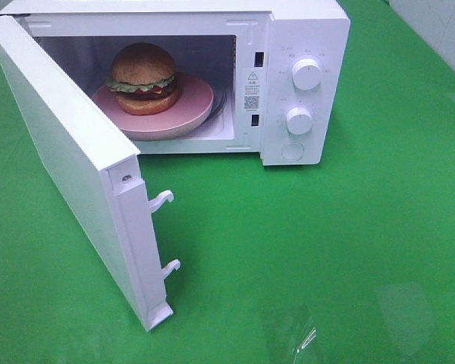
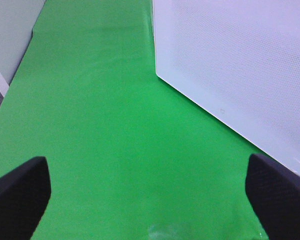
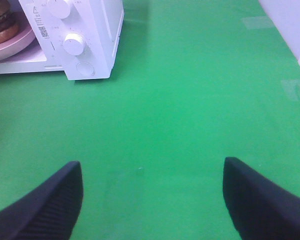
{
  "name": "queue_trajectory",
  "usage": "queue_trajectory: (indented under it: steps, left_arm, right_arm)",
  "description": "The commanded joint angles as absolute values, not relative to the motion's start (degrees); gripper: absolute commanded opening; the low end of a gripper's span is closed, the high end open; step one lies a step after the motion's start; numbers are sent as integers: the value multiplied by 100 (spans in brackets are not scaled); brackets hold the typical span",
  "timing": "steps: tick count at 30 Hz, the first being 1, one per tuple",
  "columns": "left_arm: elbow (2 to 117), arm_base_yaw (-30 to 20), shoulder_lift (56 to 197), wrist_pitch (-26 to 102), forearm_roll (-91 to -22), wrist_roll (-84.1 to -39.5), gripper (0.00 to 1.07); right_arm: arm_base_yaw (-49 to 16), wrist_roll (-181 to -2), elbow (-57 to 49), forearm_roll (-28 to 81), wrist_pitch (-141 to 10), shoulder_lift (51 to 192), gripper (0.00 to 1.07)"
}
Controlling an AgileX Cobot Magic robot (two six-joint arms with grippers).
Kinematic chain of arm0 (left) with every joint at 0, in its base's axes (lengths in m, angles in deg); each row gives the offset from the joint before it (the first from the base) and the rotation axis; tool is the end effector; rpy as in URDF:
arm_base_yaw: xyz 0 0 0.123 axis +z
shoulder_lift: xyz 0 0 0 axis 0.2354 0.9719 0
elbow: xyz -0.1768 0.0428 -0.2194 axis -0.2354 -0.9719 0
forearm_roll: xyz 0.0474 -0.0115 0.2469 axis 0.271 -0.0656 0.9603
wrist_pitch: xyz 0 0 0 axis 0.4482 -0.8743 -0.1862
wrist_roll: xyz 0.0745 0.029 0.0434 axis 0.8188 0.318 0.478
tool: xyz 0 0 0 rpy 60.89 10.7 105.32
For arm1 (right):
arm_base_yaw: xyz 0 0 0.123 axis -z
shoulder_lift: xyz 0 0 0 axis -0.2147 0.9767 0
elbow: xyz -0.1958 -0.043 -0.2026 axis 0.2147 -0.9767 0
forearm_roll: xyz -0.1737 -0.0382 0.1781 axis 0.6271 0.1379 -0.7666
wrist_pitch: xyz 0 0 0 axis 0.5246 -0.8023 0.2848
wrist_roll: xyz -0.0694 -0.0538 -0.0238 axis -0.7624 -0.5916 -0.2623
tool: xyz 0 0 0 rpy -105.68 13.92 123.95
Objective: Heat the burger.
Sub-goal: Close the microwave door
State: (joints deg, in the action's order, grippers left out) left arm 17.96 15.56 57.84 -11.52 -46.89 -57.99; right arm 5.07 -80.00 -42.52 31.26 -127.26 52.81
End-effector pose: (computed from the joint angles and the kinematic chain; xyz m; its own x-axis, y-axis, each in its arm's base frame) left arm -0.0052 -0.0070 0.2783 -0.4364 0.0736 -0.8968 0.0727 0.9963 0.0464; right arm -0.0047 -0.0073 0.2844 -0.4001 0.0306 -0.9160 -0.0283 0.9986 0.0457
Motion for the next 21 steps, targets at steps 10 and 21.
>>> queue_trajectory:
  steps: [10, 21]
  left_arm:
    - [1785, 1556, 5675, -1078, -4677, -5793, 98]
    - [1785, 1556, 5675, -1078, -4677, -5799, 98]
  right_arm:
    - [529, -8034, -4264, 3126, -12657, 5143, 76]
    - [529, -8034, -4264, 3126, -12657, 5143, 76]
